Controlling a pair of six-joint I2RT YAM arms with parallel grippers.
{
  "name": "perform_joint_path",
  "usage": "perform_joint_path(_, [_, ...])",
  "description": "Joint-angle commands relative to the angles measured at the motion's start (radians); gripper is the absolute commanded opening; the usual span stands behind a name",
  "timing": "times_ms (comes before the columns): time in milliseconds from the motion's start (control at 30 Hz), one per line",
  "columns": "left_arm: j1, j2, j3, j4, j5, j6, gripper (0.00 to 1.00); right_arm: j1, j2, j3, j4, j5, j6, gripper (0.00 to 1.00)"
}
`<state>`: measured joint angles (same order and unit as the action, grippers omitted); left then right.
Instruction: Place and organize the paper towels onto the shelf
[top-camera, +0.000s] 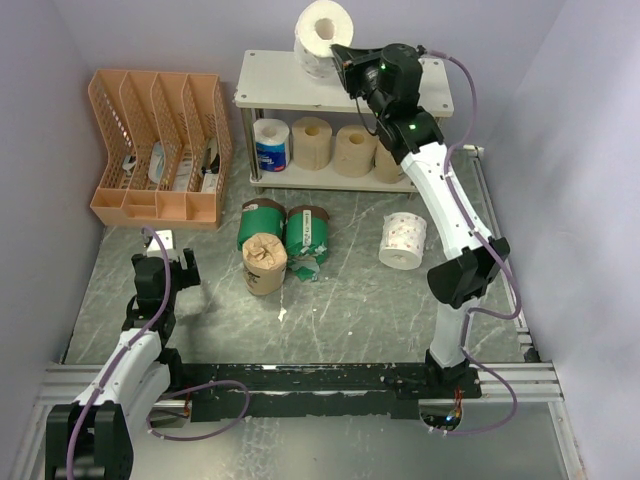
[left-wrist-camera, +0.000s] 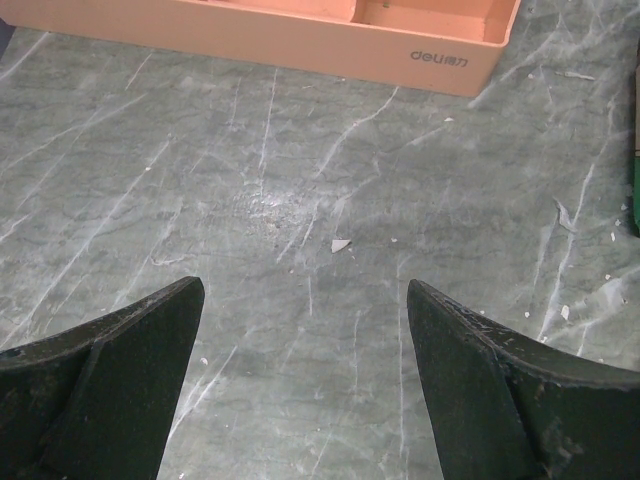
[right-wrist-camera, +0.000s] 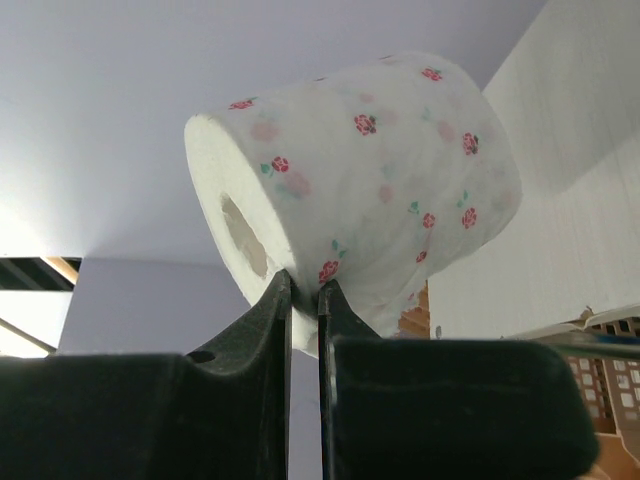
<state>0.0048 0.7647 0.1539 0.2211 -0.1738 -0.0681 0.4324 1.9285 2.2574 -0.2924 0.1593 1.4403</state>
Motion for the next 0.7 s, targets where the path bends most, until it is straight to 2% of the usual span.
perform_joint_path(0, [0.006, -0.011, -0.008, 0.040, 0.014, -0.009, 0.94, 0.012, -0.043, -0.012, 0.073, -0.009, -0.013, 0.00])
perform_joint_path(333, [0.006, -0.013, -0.010, 0.040, 0.013, -0.009, 0.94, 0.012, 0.001, 0.056, 0.034, -0.004, -0.021, 0.06])
perform_joint_path(667, [0.003, -0.013, -0.010, 0.040, 0.011, -0.009, 0.94, 0.019, -0.030, -0.004, 0.026, -0.018, -0.020, 0.07])
